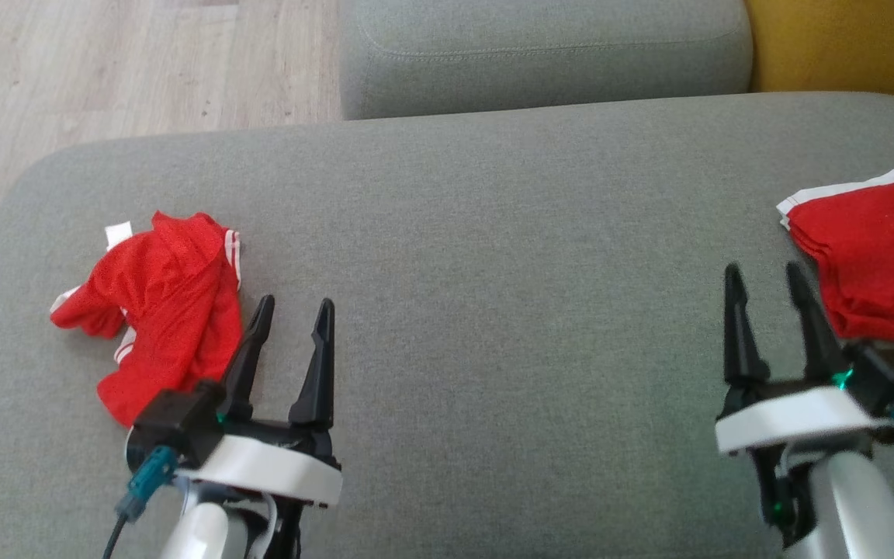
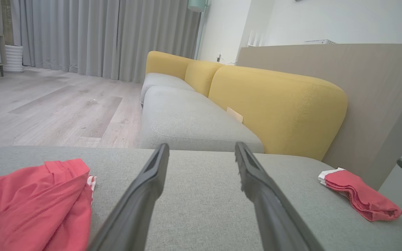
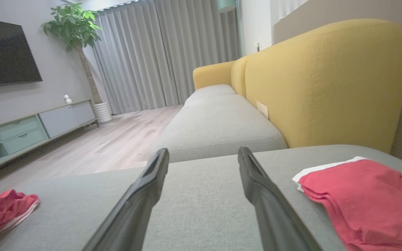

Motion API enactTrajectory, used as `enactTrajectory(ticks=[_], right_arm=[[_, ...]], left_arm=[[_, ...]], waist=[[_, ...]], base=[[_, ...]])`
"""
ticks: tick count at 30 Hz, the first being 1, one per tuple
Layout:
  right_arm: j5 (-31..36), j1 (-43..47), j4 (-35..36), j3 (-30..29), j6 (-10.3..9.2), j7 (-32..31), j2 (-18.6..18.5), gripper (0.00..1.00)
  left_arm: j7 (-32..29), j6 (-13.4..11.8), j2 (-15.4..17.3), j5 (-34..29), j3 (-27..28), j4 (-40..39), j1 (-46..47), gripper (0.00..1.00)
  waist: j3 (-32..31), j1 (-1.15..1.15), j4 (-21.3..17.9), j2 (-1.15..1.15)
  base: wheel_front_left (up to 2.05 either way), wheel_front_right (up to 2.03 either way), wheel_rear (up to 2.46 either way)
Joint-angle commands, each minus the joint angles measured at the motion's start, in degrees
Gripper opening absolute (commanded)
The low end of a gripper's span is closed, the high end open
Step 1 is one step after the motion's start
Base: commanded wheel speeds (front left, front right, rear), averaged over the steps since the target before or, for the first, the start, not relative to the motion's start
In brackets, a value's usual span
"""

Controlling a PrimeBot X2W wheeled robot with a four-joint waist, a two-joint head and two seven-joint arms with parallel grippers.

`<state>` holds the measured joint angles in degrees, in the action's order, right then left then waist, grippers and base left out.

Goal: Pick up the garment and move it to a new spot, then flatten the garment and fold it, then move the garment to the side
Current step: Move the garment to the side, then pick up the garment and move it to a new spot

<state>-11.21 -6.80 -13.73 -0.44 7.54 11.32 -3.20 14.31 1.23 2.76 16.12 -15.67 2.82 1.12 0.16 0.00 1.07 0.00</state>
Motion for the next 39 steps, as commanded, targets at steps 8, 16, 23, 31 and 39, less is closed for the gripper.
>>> enactTrajectory(ticks=[8, 16, 23, 31, 39], right_arm=[[-2.1, 2.0, 1.8, 3.3, -0.05, 3.0, 0.3, 1.00], [-2.6, 3.2, 1.6, 4.6, -0.05, 3.6, 0.3, 1.00], [-2.8, 3.2, 1.7, 5.0, -0.05, 3.6, 0.3, 1.00], [-2.9, 3.4, 2.4, 5.0, -0.05, 3.7, 0.3, 1.00], [-2.9, 3.6, 2.6, 5.0, -0.05, 3.7, 0.3, 1.00]], left_arm=[[0.7, -0.4, 0.1, -0.2, 2.7, -2.6, -0.2, 1.00], [0.7, -0.3, 0.1, -0.2, 2.5, -2.9, -1.0, 1.00], [0.7, -0.3, 0.1, -0.1, 2.3, -2.9, -0.9, 1.00], [0.7, -0.4, 0.1, -0.1, 2.0, -2.7, -1.0, 1.00], [0.7, -0.4, 0.1, -0.1, 2.0, -2.7, -1.0, 1.00]], waist=[[-0.9, 0.00, -0.2, 0.00], [-1.3, 0.00, -0.3, 0.00], [-1.4, 0.00, -0.2, 0.00], [-1.4, 0.00, 0.0, 0.00], [-1.3, 0.00, 0.1, 0.00]], base=[[0.00, 0.00, 0.00], [0.00, 0.00, 0.00], [0.00, 0.00, 0.00], [0.00, 0.00, 0.00], [0.00, 0.00, 0.00]])
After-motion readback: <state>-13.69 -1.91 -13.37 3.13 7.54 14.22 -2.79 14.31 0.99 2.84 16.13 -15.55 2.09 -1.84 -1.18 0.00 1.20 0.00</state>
